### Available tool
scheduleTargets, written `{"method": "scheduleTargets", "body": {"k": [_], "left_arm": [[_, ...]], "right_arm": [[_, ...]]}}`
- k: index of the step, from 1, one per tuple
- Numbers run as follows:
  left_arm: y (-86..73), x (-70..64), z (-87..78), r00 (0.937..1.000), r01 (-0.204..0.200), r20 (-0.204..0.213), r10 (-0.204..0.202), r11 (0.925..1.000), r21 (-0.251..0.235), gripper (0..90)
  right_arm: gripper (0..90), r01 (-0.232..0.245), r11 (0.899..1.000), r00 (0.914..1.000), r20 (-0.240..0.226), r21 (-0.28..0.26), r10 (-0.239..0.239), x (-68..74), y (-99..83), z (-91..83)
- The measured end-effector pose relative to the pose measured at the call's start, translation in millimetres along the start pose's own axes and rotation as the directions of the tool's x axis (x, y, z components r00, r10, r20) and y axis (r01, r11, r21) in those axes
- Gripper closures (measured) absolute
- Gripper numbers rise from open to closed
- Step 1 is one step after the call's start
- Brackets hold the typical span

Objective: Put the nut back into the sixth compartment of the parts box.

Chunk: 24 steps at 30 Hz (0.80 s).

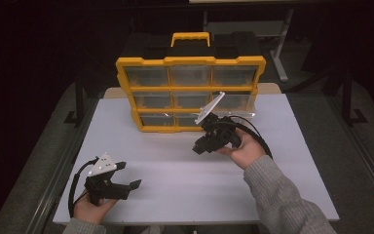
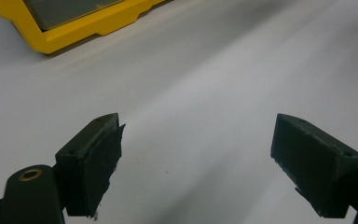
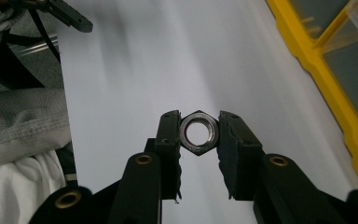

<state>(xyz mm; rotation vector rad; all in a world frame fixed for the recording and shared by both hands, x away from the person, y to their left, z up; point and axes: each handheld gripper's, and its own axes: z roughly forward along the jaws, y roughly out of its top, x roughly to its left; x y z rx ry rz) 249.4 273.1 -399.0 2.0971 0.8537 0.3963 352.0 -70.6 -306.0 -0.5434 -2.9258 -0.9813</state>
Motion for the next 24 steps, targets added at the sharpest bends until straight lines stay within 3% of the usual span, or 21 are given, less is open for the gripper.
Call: {"method": "scheduleTargets", "body": {"k": [9,24], "left_arm": [[0.3,0.1,-0.1,1.0,-0.007,-0.001,0.007,1.0,0.001,16.0],[0.3,-0.6,-0.3,1.0,0.004,-0.001,-0.004,1.0,-0.004,16.0]], "right_arm": [[69.3,-0.007,1.0,1.0,0.004,-0.02,0.007,-5.0,8.2,-20.7],[69.3,-0.025,0.999,0.9981,0.055,-0.045,0.028,-12.6,21.0,-64.1]]}}
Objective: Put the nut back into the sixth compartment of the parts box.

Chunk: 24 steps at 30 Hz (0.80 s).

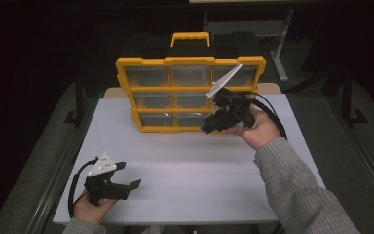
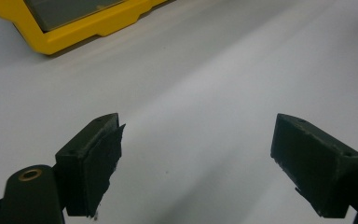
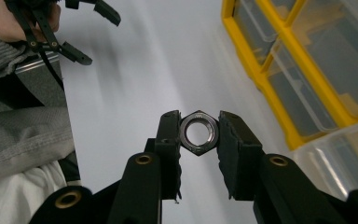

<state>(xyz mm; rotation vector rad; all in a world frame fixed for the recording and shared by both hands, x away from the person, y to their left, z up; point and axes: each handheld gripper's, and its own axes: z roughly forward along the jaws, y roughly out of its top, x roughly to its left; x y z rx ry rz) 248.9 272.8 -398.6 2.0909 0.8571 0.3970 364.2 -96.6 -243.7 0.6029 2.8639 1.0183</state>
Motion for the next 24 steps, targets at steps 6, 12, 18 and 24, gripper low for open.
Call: {"method": "scheduleTargets", "body": {"k": [6,12,18,24], "left_arm": [[0.1,-0.2,0.0,1.0,-0.001,-0.001,0.001,1.0,0.001,16.0],[-0.1,0.0,0.2,1.0,0.001,0.0,-0.001,1.0,0.001,16.0],[-0.1,0.0,0.0,1.0,0.005,0.0,-0.005,1.0,0.001,16.0],[0.1,0.0,-0.4,1.0,0.004,0.001,-0.004,1.0,0.003,16.0]], "right_arm": [[69.2,-0.011,1.0,0.9996,0.026,-0.007,0.011,-6.2,2.1,-14.6],[69.3,-0.028,1.0,0.9983,0.052,-0.012,0.028,-14.0,2.7,-25.7],[69.3,-0.056,0.998,0.9964,0.062,-0.021,0.058,-22.4,4.0,-36.0],[69.3,-0.08,0.997,0.9922,0.094,-0.019,0.082,-30.0,6.6,-44.6]]}}
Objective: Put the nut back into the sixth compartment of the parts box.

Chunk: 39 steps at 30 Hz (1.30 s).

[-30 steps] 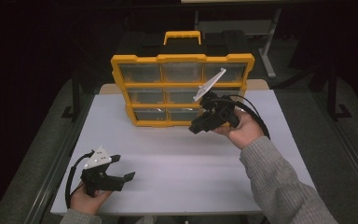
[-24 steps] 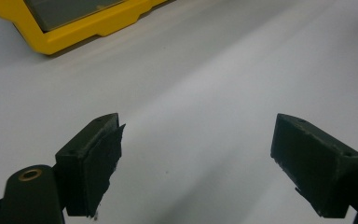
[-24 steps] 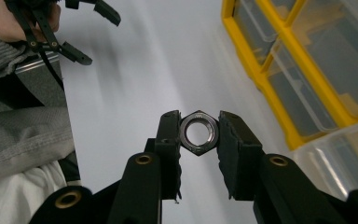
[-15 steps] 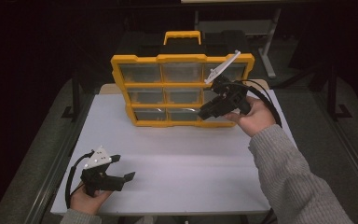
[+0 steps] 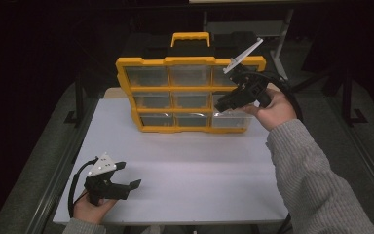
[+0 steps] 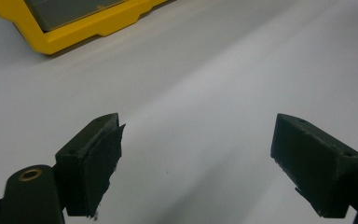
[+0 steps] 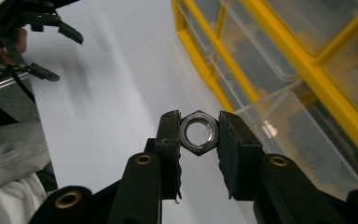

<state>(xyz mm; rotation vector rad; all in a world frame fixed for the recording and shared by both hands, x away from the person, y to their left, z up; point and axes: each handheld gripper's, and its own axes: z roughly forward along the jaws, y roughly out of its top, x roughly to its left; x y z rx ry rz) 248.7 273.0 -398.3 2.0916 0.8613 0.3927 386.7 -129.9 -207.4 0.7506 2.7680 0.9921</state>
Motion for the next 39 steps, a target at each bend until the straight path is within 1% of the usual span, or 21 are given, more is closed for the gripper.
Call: {"method": "scheduleTargets", "body": {"k": [4,5,7,9,13,17,22,24,26,28,29,31,32,39], "left_arm": [[-0.1,0.2,0.2,1.0,0.002,0.001,-0.002,1.0,-0.002,16.0],[-0.1,0.3,0.1,1.0,0.0,0.0,0.0,1.0,-0.001,16.0],[-0.1,0.2,0.1,1.0,0.0,0.001,0.0,1.0,-0.001,16.0],[-0.1,0.1,0.3,1.0,0.001,0.001,-0.001,1.0,-0.001,16.0],[-0.2,0.3,0.3,1.0,0.0,0.0,0.0,1.0,-0.004,16.0],[-0.4,0.7,0.2,1.0,0.001,0.002,-0.001,1.0,-0.004,16.0],[-0.5,1.2,0.2,1.0,-0.002,0.001,0.002,1.0,-0.003,16.0],[-0.4,1.2,0.1,1.0,-0.003,0.0,0.003,1.0,-0.002,16.0],[-0.5,1.0,0.0,1.0,-0.003,-0.001,0.003,1.0,-0.005,16.0],[-0.4,1.3,-0.3,1.0,-0.007,-0.001,0.007,1.0,-0.003,16.0],[-0.4,1.3,-0.3,1.0,-0.007,-0.001,0.007,1.0,-0.003,16.0],[-0.5,1.4,-0.1,1.0,-0.007,0.0,0.007,1.0,-0.002,16.0],[-0.5,1.4,-0.2,1.0,-0.005,0.001,0.005,1.0,-0.002,16.0],[-0.7,1.2,-0.1,1.0,-0.003,0.002,0.003,1.0,0.001,16.0]], "right_arm": [[69.2,-0.021,1.0,0.9995,0.023,-0.009,0.022,-9.1,0.9,-5.7],[69.3,-0.034,0.999,0.999,0.028,-0.01,0.035,-11.0,1.3,-7.0],[69.2,-0.037,0.999,0.9984,0.042,-0.012,0.038,-15.7,1.5,-8.7],[69.2,-0.052,0.999,0.9974,0.049,-0.011,0.053,-19.5,1.9,-9.9],[69.2,-0.067,0.998,0.9952,0.071,-0.005,0.067,-27.3,1.4,-10.2],[69.2,-0.094,0.996,0.9921,0.083,-0.001,0.094,-34.4,-0.3,-8.7],[69.2,-0.106,0.994,0.9894,0.102,0.017,0.103,-39.5,-2.0,-2.2],[69.2,-0.103,0.994,0.9888,0.111,0.021,0.1,-41.2,-3.3,1.6],[69.2,-0.119,0.993,0.9874,0.108,0.023,0.116,-42.4,-4.7,4.9],[69.2,-0.12,0.992,0.9864,0.117,0.032,0.115,-44.6,-6.4,9.3],[69.2,-0.126,0.991,0.9858,0.117,0.036,0.121,-45.5,-7.2,11.2],[69.2,-0.123,0.992,0.9859,0.119,0.033,0.118,-47.5,-9.3,15.0],[69.2,-0.134,0.99,0.9848,0.115,0.034,0.13,-47.4,-9.9,16.2],[69.1,-0.144,0.989,0.9841,0.11,0.033,0.14,-51.5,-16.1,26.3]]}}
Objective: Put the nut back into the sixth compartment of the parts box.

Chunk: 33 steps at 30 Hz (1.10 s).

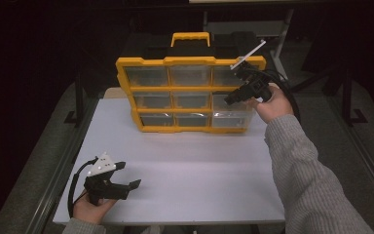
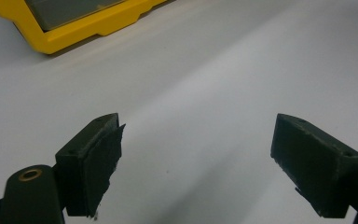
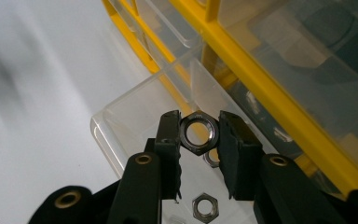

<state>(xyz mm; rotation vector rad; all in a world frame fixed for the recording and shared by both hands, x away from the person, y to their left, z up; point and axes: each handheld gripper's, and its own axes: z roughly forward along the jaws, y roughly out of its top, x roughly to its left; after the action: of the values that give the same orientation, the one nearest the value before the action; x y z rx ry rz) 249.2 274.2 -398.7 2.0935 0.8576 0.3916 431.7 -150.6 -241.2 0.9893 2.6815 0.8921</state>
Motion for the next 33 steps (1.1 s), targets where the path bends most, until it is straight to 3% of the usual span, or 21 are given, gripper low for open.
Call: {"method": "scheduleTargets", "body": {"k": [15,21,33], "left_arm": [[0.0,0.0,0.0,1.0,0.0,-0.001,0.0,1.0,0.002,16.0],[0.0,0.1,-0.2,1.0,0.0,0.0,0.0,1.0,0.002,16.0],[0.0,-0.9,0.7,1.0,0.004,0.001,-0.004,1.0,0.002,16.0]], "right_arm": [[68.8,-0.017,1.0,0.9998,-0.015,0.0,0.017,-0.5,-6.3,21.3],[68.6,-0.002,1.0,0.9998,-0.02,0.007,0.003,-2.8,-8.5,28.3],[61.7,-0.021,0.999,0.9997,-0.012,-0.041,0.02,1.1,-10.8,13.9]]}}
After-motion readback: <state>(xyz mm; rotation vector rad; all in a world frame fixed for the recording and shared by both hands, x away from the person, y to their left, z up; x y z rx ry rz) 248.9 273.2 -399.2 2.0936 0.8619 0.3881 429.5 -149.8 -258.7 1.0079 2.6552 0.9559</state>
